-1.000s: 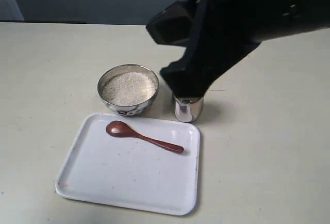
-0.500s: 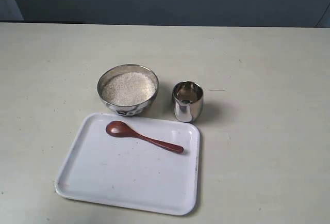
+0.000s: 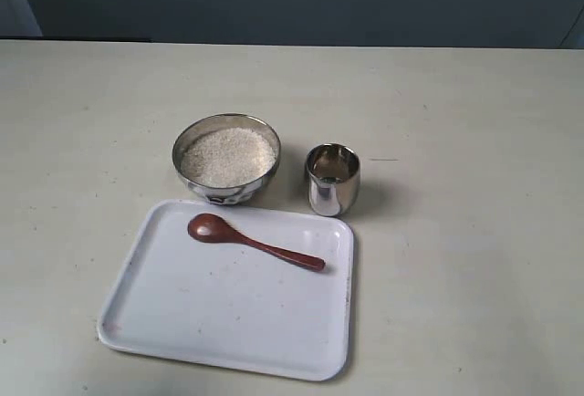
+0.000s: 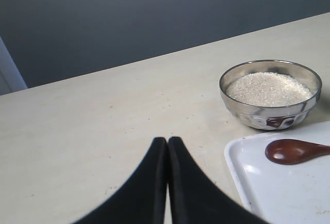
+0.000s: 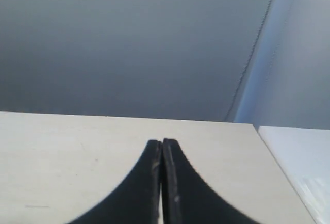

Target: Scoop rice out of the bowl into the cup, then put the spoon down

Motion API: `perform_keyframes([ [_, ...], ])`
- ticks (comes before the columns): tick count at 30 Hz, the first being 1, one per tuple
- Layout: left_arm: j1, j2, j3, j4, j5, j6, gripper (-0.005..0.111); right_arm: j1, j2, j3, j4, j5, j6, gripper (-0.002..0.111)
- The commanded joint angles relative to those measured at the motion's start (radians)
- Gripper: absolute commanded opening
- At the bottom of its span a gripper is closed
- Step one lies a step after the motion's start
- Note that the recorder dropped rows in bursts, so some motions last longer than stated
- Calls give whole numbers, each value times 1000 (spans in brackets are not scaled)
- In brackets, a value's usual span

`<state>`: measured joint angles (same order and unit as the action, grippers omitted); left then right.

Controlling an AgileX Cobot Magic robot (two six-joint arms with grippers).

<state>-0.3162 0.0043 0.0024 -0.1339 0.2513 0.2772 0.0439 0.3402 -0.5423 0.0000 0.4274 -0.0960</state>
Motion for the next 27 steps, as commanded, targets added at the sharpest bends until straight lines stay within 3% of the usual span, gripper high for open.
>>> perform_keyframes([
  [1,-5,-4,-2,-6,-13,-5,1,-76,-170,193,0,-55,-38,0],
  [8,-5,-4,-2,-6,-13,-5,1,-121,-336,413,33,-97,-34,0],
  [15,-5,-4,-2,-6,-13,-5,1,-123,-340,537,102,-225,-34,0],
  [27,-5,-4,-2,-6,-13,-5,1,-123,-340,542,122,-171,-34,0],
])
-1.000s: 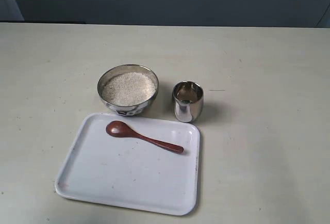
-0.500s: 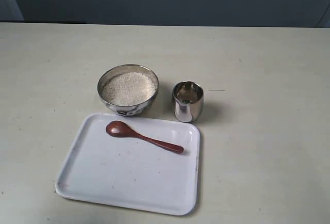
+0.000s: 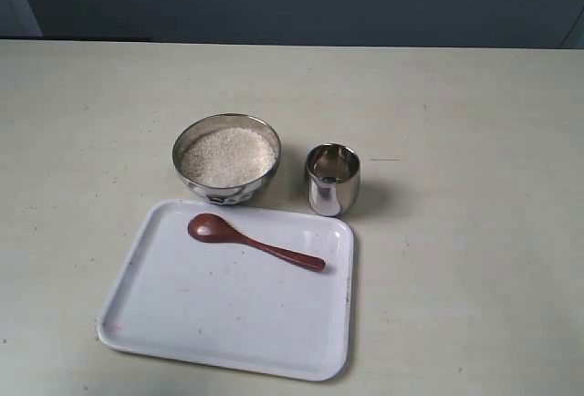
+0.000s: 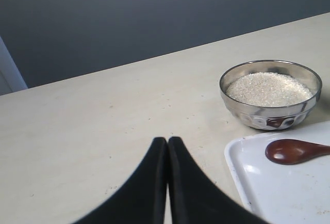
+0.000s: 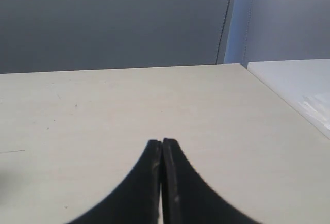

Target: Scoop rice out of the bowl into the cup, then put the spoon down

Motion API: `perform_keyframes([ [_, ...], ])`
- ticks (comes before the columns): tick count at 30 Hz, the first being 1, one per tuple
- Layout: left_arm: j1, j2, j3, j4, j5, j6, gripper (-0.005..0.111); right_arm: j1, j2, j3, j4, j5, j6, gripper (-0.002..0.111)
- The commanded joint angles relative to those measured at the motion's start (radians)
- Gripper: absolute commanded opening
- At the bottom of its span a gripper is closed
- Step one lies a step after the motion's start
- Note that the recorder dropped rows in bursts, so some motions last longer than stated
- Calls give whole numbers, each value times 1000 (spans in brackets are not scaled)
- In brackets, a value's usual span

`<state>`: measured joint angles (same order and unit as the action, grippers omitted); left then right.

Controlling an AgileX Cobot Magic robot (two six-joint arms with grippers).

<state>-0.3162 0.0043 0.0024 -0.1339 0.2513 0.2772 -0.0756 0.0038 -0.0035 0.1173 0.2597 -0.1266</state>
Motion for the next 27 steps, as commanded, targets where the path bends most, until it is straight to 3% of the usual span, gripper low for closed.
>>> perform_keyframes([
  [1,-5,-4,-2,-6,-13,-5,1,-4,-4,3,5,-3,-3,0],
  [27,-5,-4,-2,-6,-13,-5,1,-4,-4,3,51,-5,-3,0],
])
